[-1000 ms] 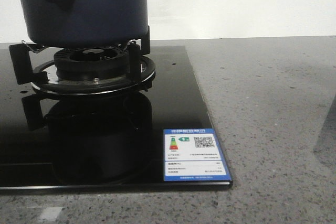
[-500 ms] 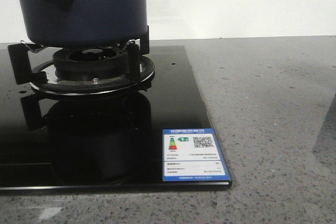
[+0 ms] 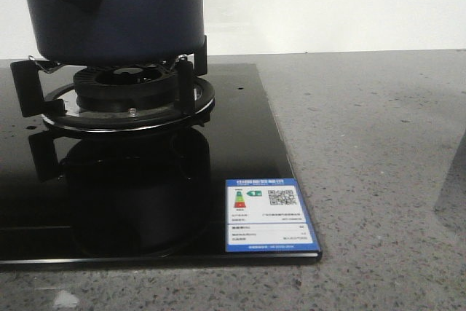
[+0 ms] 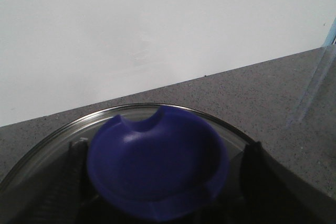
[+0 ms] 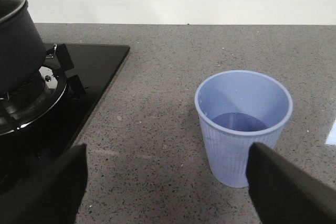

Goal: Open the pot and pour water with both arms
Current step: 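Grasp the blue lid knob with the left gripper and raise the lid, then close the right gripper around the light blue cup of water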

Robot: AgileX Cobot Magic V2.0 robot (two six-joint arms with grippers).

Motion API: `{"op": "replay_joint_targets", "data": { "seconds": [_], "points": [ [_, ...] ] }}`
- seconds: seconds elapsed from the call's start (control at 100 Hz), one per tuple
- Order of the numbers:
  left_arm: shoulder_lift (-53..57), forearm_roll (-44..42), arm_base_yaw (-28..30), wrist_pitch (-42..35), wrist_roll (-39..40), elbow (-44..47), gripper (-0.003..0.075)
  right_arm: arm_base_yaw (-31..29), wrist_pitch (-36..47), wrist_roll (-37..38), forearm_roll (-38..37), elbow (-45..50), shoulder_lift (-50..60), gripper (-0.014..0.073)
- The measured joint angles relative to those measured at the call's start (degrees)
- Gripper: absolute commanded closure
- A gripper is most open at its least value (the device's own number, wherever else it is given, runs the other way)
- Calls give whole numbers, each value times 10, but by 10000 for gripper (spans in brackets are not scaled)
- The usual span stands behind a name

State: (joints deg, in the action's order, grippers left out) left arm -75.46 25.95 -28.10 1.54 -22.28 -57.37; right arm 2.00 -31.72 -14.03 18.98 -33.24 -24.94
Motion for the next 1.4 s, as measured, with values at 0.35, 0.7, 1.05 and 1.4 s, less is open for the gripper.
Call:
{"op": "replay_joint_targets", "data": {
  "seconds": [0.35,0.7,1.05,1.4],
  "points": [
    [-3,0,0,-15,0,0,384,0,0,0,0,0,0,53],
    [11,0,0,-11,0,0,383,0,-18,0,-24,0,-5,53],
    [85,-2,51,-15,0,1,383,0,-23,-1,-47,19,-41,53],
    [120,-2,79,-15,0,1,383,0,184,3,-48,144,-47,53]
  ]
}}
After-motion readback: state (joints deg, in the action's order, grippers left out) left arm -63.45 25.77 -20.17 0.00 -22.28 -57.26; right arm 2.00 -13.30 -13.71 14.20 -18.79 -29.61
